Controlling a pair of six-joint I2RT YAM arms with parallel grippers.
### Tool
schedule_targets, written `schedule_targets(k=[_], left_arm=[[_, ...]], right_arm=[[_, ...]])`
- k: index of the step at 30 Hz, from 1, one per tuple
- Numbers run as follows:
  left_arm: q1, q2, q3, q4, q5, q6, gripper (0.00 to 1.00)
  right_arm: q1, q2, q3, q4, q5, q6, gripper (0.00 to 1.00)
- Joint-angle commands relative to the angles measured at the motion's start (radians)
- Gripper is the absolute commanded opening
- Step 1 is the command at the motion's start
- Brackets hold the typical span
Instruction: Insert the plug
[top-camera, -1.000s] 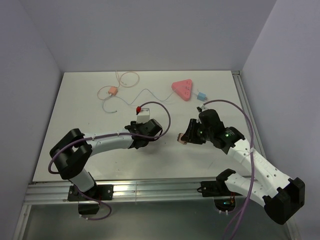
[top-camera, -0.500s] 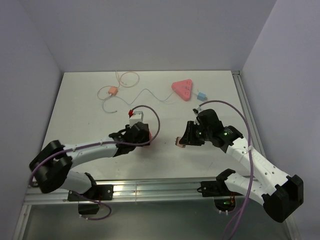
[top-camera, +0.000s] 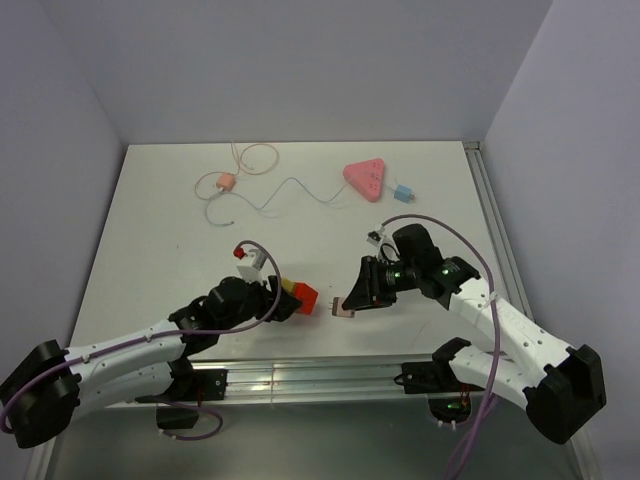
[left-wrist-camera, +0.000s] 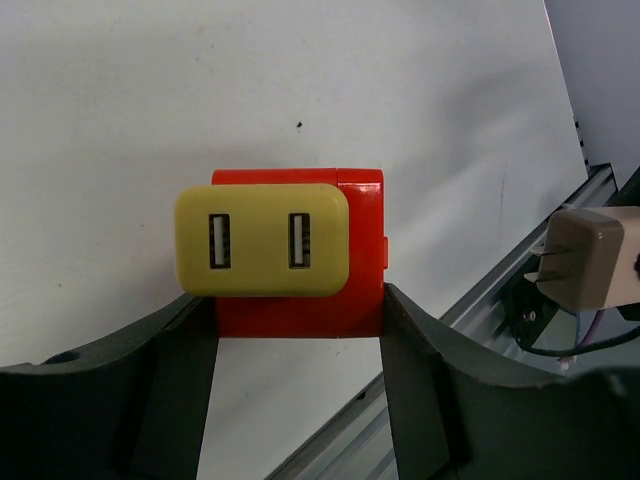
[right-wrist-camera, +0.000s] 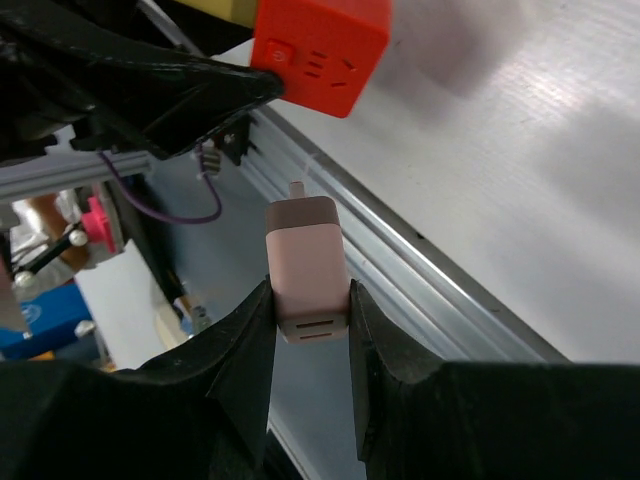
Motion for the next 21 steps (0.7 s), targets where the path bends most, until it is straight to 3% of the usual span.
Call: schedule_targets(k=[1, 9, 21], left_arm=[[-0.002, 0.001, -0.051, 0.186, 0.073, -0.055, 0.0], [-0.002, 0.013, -0.132, 0.309, 0.074, -0.106, 0.0], [-0.041, -0.041, -0.181, 0.3, -0.009, -0.114, 0.0]], right_arm=[[0.01, 0.021, -0.03, 0.109, -0.118, 0.076, 0.0], [0.048, 0.136, -0.016, 0.135, -0.148, 0.121, 0.0], [0.064, 0.336, 0.062, 0.146, -0.168, 0.228, 0.0]])
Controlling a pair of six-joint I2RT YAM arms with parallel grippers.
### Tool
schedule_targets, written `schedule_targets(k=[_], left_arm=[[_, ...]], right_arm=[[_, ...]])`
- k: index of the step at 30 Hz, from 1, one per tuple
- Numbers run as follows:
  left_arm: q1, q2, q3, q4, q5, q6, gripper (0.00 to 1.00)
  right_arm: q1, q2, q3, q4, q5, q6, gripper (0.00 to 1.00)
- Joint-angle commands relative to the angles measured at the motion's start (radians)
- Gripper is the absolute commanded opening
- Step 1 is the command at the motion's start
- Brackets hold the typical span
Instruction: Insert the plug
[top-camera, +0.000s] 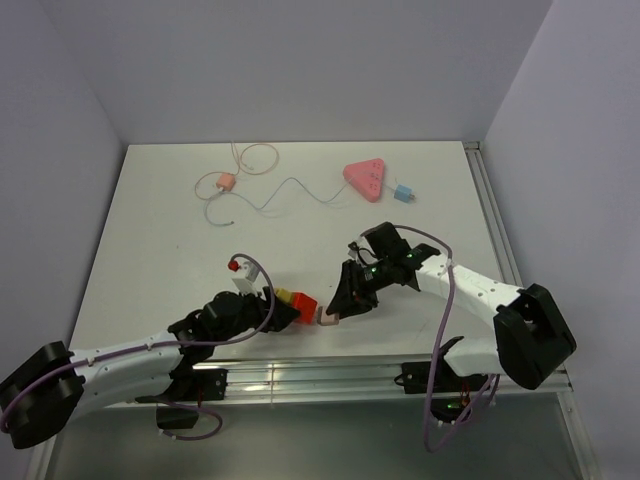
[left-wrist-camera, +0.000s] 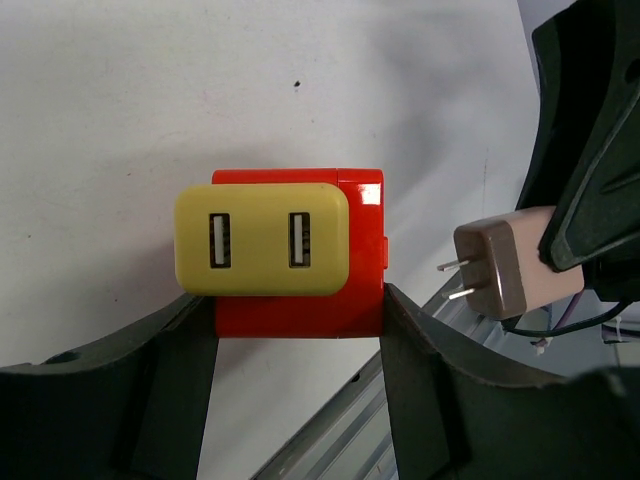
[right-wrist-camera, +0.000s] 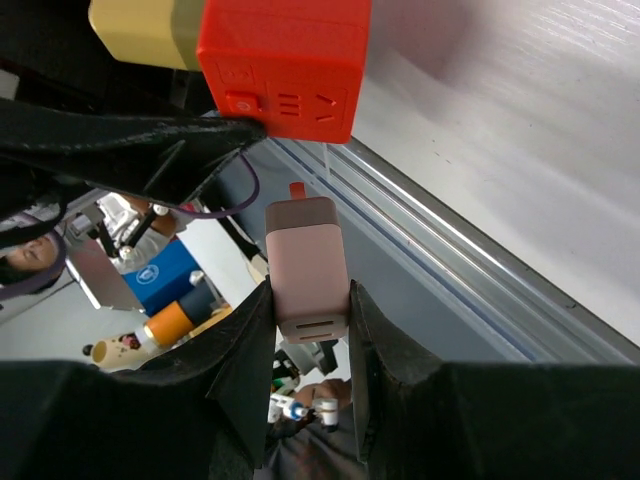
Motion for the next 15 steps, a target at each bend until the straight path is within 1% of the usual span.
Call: schedule_targets(k=[1, 9, 15], left_arm=[[-0.024, -0.012, -0.008, 0.089, -0.051, -0.023, 0.01], [-0.057, 0.058, 0.014, 0.043, -0.097, -0.091, 0.0], [-0.074, 0.052, 0.019, 0.023, -0.132, -0.103, 0.0]], right_arm=[[0.011, 0.043, 0.072, 0.023, -0.026, 0.036, 0.0], [0.018, 0.14, 0.135, 0.01, 0.0, 0.041, 0.0], [0.038, 0.184, 0.162, -0.001, 0.014, 0.044, 0.0]])
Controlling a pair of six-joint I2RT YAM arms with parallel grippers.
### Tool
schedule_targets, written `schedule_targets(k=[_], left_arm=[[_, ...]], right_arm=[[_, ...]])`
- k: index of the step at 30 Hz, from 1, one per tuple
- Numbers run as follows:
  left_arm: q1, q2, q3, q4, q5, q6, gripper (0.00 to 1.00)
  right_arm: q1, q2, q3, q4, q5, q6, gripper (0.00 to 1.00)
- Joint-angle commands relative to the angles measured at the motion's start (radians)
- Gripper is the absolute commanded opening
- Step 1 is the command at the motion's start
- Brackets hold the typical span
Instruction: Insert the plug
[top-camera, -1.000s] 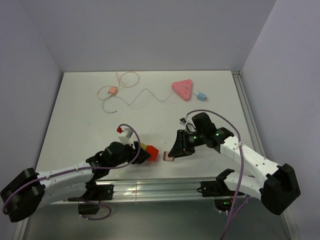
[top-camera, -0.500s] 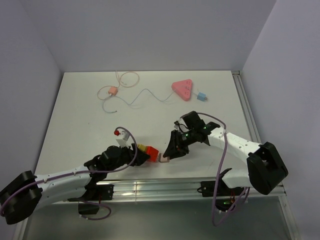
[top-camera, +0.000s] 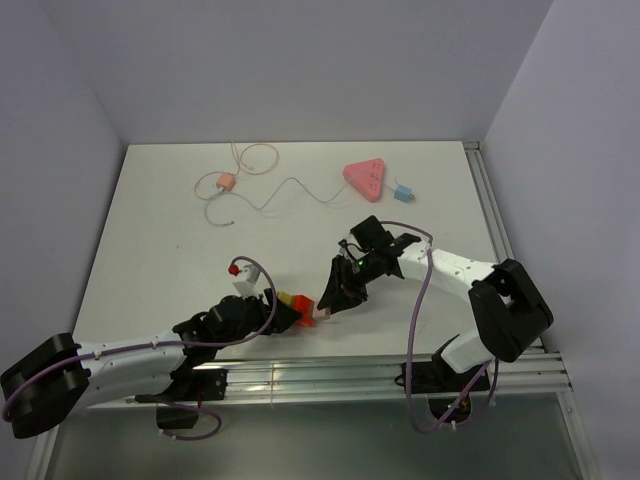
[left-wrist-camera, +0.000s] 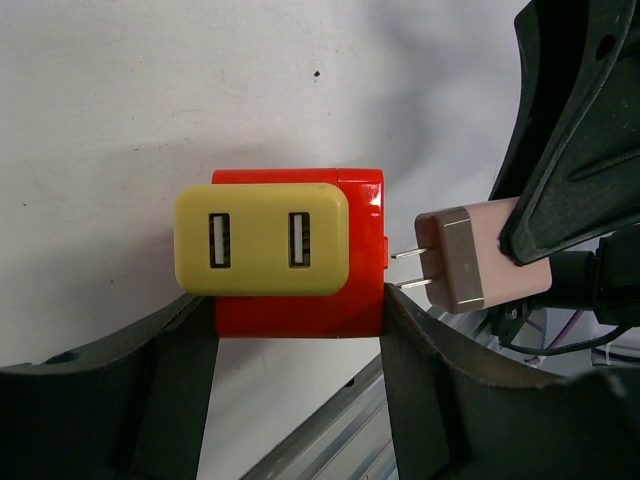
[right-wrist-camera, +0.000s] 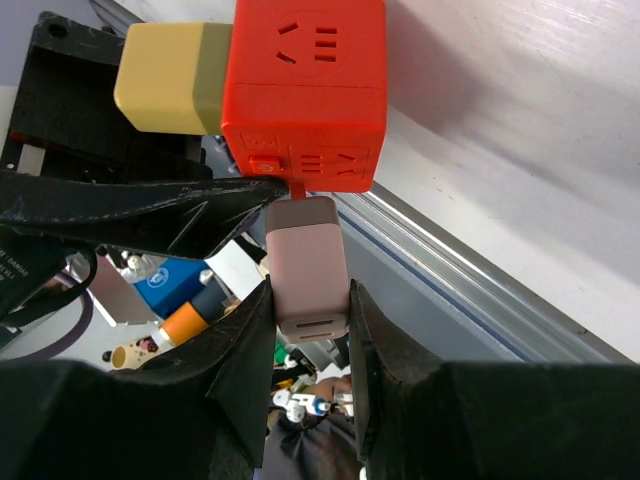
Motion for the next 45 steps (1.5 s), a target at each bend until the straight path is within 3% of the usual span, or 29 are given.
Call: schedule_targets(k=[1, 30, 39, 45], left_arm=[[-0.009, -0.001, 0.027, 0.008, -0.037, -0.011, 0.0], [-0.061, -0.003, 0.036, -0.021, -0.083, -0.044, 0.0], [-0.061, 0.014, 0.025, -0.007, -0.076, -0.063, 0.0], [-0.061, 0.02, 0.051, -0.085, -0.091, -0.089, 0.0]], right_arm=[[0.015, 0.004, 0.051, -0.006, -0.003, 0.007, 0.0], [0.056, 0.126, 0.148, -0.061, 0.07, -0.022, 0.0], [0.054, 0.092, 0.156, -0.067, 0.14, -0.011, 0.0], [0.054, 0.017, 0.186, -0.132, 0.218, -0.031, 0.0]])
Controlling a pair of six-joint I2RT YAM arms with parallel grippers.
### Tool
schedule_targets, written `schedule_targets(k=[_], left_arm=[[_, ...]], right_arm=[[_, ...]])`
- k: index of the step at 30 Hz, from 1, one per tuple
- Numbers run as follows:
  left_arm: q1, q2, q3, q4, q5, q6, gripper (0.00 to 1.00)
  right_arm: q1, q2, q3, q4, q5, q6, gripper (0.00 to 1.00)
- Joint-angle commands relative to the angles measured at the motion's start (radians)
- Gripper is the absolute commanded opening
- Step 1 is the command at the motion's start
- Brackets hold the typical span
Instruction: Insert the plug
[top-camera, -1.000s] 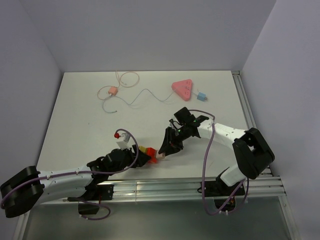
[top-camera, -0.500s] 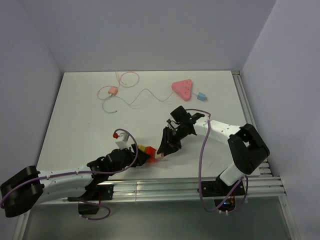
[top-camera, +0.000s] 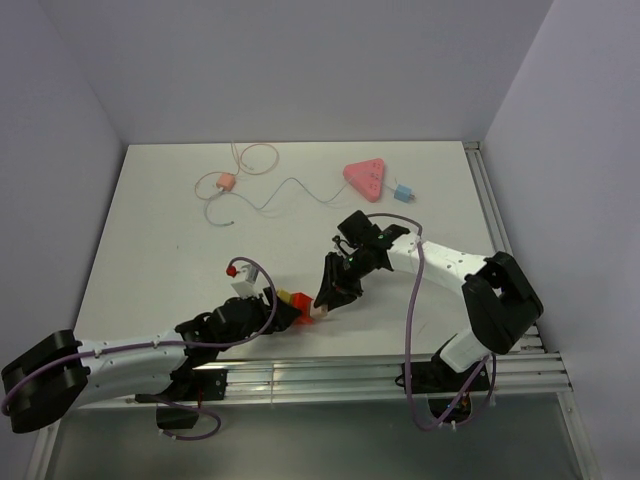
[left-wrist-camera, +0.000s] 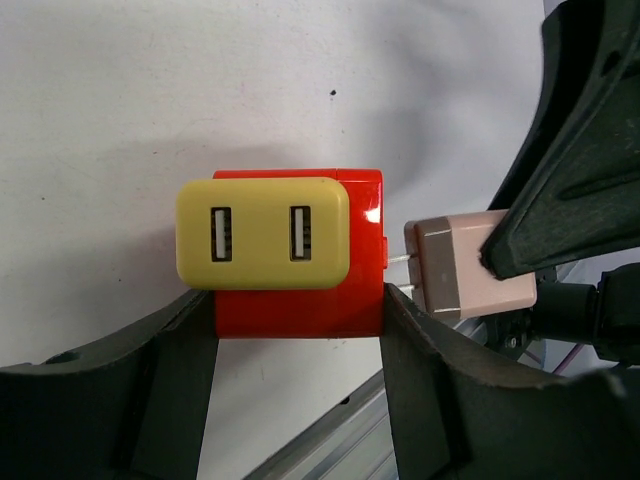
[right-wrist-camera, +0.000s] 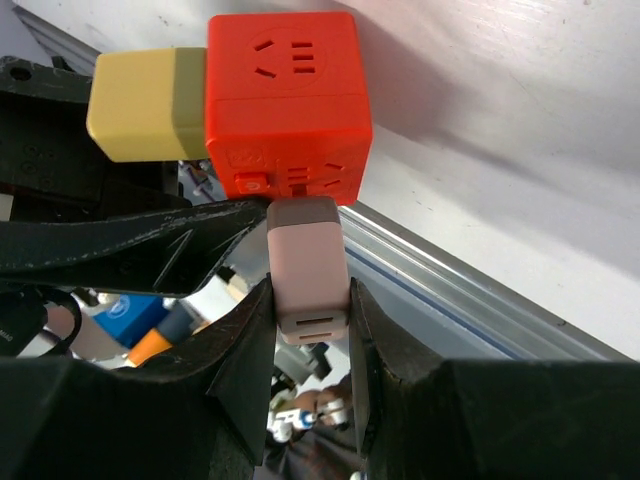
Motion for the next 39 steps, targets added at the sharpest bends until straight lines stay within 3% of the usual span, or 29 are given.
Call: schedule_targets(k=[1, 23, 39], left_arm=[[-0.012, 0.014, 0.041, -0.059, 0.017, -0.029, 0.0], [-0.032, 0.08, -0.048, 0.025, -0.026, -0.081, 0.0], [-0.049, 0.049, -0.025, -0.068, -0.064, -0.118, 0.0]], right_arm=[[0.002, -0.063, 0.066, -0.015, 0.084, -0.014, 0.0], [-0.007, -0.083, 0.053, -0.052, 0.093, -0.029, 0.0], [-0.01, -0.088, 0.034, -0.051, 0.083, -0.024, 0.0]])
